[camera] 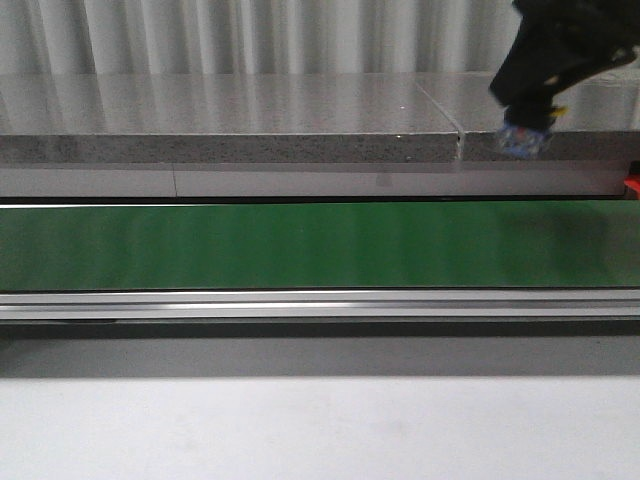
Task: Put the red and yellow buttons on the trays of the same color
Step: 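Lower the yellow button into the yellow tray and open the right gripper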
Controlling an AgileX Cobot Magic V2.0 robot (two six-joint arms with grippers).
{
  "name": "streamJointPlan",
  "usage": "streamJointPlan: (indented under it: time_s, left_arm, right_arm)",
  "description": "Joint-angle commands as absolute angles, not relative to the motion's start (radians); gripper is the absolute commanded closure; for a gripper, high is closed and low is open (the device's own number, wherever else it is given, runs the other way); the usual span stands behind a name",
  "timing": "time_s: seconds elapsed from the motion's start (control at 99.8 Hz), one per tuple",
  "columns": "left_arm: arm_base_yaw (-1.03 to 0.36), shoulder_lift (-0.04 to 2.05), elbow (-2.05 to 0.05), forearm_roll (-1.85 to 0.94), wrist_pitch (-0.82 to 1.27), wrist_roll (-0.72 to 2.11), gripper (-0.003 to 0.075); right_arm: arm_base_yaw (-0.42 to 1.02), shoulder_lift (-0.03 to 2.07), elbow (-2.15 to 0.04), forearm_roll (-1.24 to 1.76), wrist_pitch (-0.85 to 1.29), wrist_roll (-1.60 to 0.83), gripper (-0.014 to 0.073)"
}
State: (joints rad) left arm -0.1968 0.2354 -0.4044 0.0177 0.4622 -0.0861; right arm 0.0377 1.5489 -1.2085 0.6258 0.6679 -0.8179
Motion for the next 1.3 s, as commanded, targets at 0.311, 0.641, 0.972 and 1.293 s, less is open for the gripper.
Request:
streamJointPlan:
  time_s: [0.311, 0.641, 0.972, 1.293]
  left_arm:
    - [-0.204, 0.246, -0.432, 0.009, 0.392, -0.093, 0.0741]
    - [-0.204, 0.246, -0.432, 0.009, 0.392, -0.093, 0.0741]
    - [-0.204, 0.246, -0.432, 0.009, 0.392, -0.093, 0.0741]
    - [-0.204, 0.246, -0.432, 0.009, 0.392, -0.093, 0.0741]
  right_arm:
    - [-0.421, 1.504, -1.397, 0.652, 0.589, -0.660, 0.0434]
    - [-0.580, 1.611, -1.447, 0.663, 0.526, -0.650, 0.0434]
    - [-0.587, 1.650, -1.462, 0.663, 0.545, -0.650, 0.0434]
    - [-0.711, 1.650, -1.462, 0.663, 0.626, -0.560, 0.0434]
